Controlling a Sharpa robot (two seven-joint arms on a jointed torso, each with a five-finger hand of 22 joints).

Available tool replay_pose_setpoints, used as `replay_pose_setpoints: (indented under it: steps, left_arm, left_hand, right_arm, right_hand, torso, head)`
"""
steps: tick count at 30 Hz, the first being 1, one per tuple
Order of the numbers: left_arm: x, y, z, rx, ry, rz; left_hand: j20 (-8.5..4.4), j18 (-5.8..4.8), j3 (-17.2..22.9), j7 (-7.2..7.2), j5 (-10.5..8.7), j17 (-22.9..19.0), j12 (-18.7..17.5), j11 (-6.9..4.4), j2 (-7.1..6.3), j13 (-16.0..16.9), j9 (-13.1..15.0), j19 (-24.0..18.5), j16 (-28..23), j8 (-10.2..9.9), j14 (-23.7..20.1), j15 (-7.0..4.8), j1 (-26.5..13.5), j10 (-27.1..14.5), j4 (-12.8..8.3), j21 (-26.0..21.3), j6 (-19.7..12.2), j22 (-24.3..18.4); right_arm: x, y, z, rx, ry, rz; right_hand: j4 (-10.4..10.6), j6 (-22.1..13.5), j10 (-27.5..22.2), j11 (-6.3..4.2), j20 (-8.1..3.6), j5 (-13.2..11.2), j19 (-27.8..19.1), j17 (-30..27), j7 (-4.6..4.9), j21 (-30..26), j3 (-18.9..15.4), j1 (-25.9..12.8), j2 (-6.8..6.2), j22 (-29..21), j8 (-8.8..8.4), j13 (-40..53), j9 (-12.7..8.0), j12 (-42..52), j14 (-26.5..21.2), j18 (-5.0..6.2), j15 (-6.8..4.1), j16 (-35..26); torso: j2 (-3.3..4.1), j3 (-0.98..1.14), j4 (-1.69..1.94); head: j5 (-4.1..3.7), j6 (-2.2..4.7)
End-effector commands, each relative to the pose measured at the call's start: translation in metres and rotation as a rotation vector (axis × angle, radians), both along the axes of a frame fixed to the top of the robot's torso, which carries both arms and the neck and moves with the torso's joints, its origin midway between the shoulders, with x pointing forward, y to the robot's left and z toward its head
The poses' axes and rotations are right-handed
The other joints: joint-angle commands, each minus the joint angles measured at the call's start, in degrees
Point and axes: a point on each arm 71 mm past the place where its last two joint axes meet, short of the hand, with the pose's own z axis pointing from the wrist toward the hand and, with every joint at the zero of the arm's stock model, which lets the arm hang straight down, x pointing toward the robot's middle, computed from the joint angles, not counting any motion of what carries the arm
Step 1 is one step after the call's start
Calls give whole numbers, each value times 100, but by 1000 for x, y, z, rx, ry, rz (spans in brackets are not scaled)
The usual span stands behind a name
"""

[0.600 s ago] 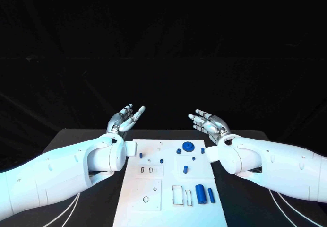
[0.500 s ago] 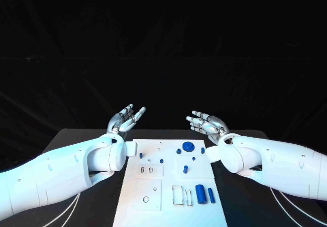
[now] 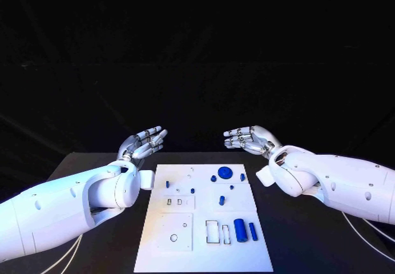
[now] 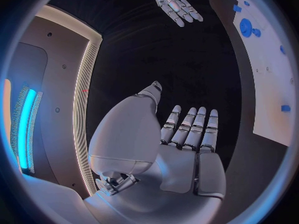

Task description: Assemble the parts on the task board

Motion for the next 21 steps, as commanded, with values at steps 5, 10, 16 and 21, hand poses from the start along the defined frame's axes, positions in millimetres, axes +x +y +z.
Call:
replay_pose_setpoints:
  steps: [5,10,16,21]
  left_arm:
    - [-5,0,16,-40,-45,-116]
    - [-9,1,29,-17,-77,-170]
    - [-15,1,43,-5,-96,-210]
    - [-24,-1,52,-8,-99,-236]
  left_hand:
    - [-22,382,-54,629,-2,105,282,-186,6,98,57,1553,369,175,1794,-238,290,1784,-308,594,1262,221]
    - [-30,670,-102,450,3,138,457,-389,-176,132,90,2084,505,305,2528,-460,674,2457,-775,820,2076,254]
    - [-84,750,-82,330,2,218,454,-533,-199,122,61,2533,575,303,3091,-630,767,2897,-964,1015,2362,282]
    - [-143,751,-41,292,1,274,406,-580,-197,113,53,2702,568,283,3292,-691,756,3073,-996,1091,2471,289]
  right_arm:
    - [1,5,12,-321,-151,115]
    - [4,9,19,-491,-193,141]
    - [4,15,25,-694,-264,155]
    - [2,23,29,-842,-334,169]
  right_hand:
    - [-429,1273,1320,-322,-279,-81,1457,52,156,759,493,416,-444,268,25,34,32,-27,1587,220,-413,156]
    - [-375,1481,1648,-434,-420,-28,1805,133,58,1034,415,345,-641,397,35,46,35,-39,2013,221,-552,234]
    - [-292,1718,2065,-614,-684,94,2434,399,-88,1530,182,207,-785,649,71,111,60,1,2795,226,-815,521]
    - [-219,1832,2339,-787,-997,289,3111,877,-219,2159,-9,182,-892,997,63,204,70,58,3729,213,-1089,1124]
  torso:
    - [223,11,-2]
    - [373,18,-18]
    - [549,28,-7]
    - [686,32,4]
  head:
    - [-30,2]
    - [-47,5]
    - [-83,3]
    - [-151,23]
